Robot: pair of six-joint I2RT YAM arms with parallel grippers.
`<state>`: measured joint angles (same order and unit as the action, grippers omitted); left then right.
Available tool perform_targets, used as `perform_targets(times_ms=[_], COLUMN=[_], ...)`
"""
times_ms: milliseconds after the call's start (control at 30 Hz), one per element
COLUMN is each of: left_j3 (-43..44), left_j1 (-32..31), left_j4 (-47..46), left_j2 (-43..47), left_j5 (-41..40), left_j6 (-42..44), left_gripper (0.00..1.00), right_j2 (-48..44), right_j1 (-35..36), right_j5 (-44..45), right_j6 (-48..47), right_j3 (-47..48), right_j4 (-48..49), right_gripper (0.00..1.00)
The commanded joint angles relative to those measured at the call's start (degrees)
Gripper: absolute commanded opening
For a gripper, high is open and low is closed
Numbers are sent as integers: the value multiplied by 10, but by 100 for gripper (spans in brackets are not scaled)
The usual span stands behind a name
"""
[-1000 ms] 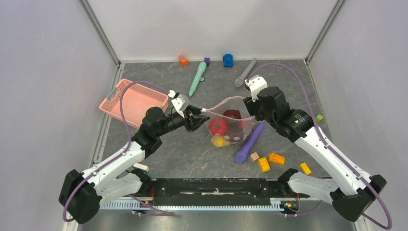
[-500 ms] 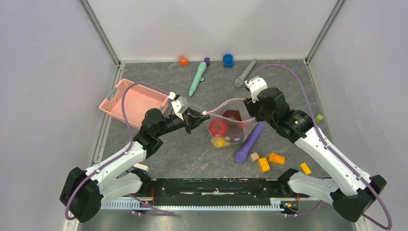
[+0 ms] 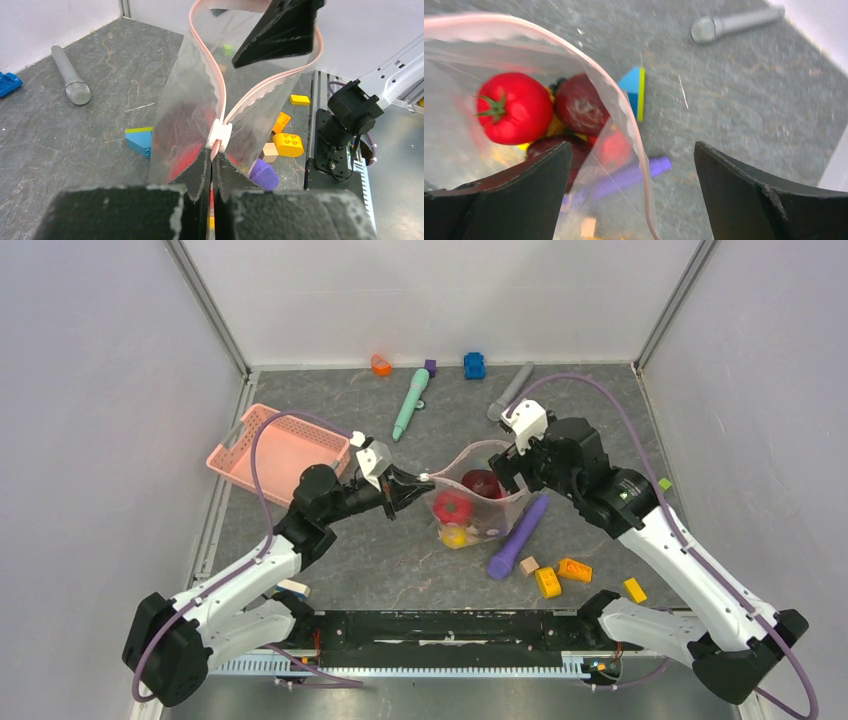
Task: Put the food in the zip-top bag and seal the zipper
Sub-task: Zip the zipper food storage bag at the center of the board.
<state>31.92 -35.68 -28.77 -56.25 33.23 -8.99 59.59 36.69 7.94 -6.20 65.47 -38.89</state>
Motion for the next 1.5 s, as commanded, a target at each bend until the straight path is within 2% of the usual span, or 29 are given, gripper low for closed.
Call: perform_targets(times_ms=[0, 267, 400, 467, 633, 733, 933, 1100, 1367, 1467], left_j3=[36, 60, 66, 80, 90, 91, 92, 95, 98, 99], left_j1=[3, 3, 3, 3, 3, 3, 3, 3, 3, 3], left_j4=[40, 86, 104, 135, 163, 167, 174, 174, 174, 174], left_j2=[11, 4, 6, 9, 16, 21, 26, 24, 18, 18], left_j5=[9, 13, 37, 39, 49, 54, 54, 60, 71, 72], left_j6=[29, 29, 39, 54, 69, 71, 75, 74, 76, 77], left_gripper=[2, 2, 2, 2, 2, 2, 2, 2, 2, 2], right_j2=[-45, -92, -43, -17, 49, 96, 140, 160, 178, 185], right_j1=[0, 0, 1, 0, 5, 24, 61, 69, 78, 80], right_j5=[-99, -251, -454, -526, -587, -593, -533, -510, -493, -490], right_j6=[-39, -86, -158, -202, -225, -250, -255, -250, -248, -243], right_j3=[48, 15, 57, 71, 112, 146, 164, 169, 171, 174], right_j4=[89, 223, 186, 173, 157, 114, 92, 73, 70, 69], right_gripper=[98, 98, 98, 98, 96, 93, 83, 69, 56, 46])
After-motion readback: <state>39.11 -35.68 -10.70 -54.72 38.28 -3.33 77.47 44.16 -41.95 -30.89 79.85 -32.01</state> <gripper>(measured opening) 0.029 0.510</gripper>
